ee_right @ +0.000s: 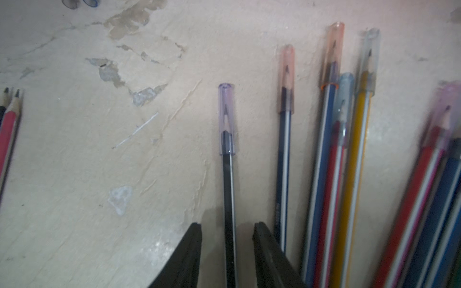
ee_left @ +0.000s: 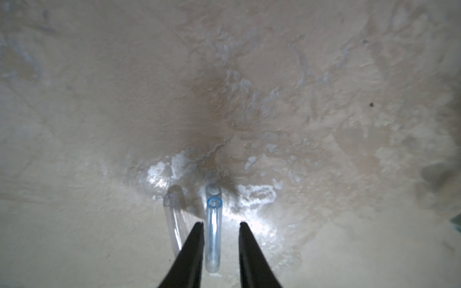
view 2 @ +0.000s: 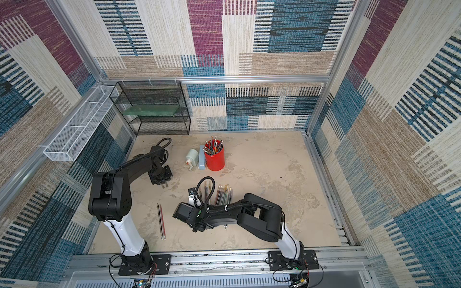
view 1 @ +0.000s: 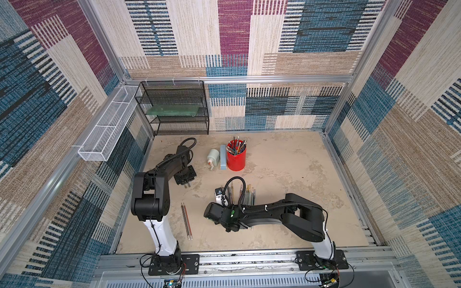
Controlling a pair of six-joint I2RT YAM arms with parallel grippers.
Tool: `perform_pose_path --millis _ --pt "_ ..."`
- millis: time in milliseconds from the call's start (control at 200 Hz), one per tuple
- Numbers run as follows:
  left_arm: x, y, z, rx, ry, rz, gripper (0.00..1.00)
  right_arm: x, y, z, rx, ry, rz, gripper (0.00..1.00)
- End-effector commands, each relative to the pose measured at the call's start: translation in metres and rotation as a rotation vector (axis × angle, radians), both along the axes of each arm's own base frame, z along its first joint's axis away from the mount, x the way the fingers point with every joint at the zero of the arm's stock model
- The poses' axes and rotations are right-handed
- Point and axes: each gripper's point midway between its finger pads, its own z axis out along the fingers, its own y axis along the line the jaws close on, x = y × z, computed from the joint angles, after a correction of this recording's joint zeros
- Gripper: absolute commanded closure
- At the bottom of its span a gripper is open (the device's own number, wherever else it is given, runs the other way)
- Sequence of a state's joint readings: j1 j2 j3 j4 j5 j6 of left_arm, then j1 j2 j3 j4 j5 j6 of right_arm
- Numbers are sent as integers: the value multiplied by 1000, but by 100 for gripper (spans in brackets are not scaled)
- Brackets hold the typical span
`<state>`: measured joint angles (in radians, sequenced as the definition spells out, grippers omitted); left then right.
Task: Remove the protective cover of the pencils
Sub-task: Pick up the pencil from the center of the board.
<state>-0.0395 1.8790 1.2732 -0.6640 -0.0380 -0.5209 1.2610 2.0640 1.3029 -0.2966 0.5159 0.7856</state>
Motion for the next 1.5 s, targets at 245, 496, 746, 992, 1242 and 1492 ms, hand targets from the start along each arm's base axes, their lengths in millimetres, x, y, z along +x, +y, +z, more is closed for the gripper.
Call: perform_pose_path --millis 245,496,746,992,1242,1492 --pt "-1 -1 21 -7 -25 -19 69 -1 -4 -7 -5 12 -13 74" --pt "-23 -10 53 -64 -132 -32 63 -1 -3 -6 2 9 -10 84" --pt "-61 -35 69 -254 -355 -12 37 0 -2 18 104 -42 38 86" --pt "-77 -63 82 -482 -572 -2 30 -3 15 42 224 -67 149 88" --pt "-97 -64 81 -514 -554 24 31 0 27 51 258 -63 187 93" --pt "-97 -81 85 -612 -540 -20 36 0 32 64 307 -98 219 95"
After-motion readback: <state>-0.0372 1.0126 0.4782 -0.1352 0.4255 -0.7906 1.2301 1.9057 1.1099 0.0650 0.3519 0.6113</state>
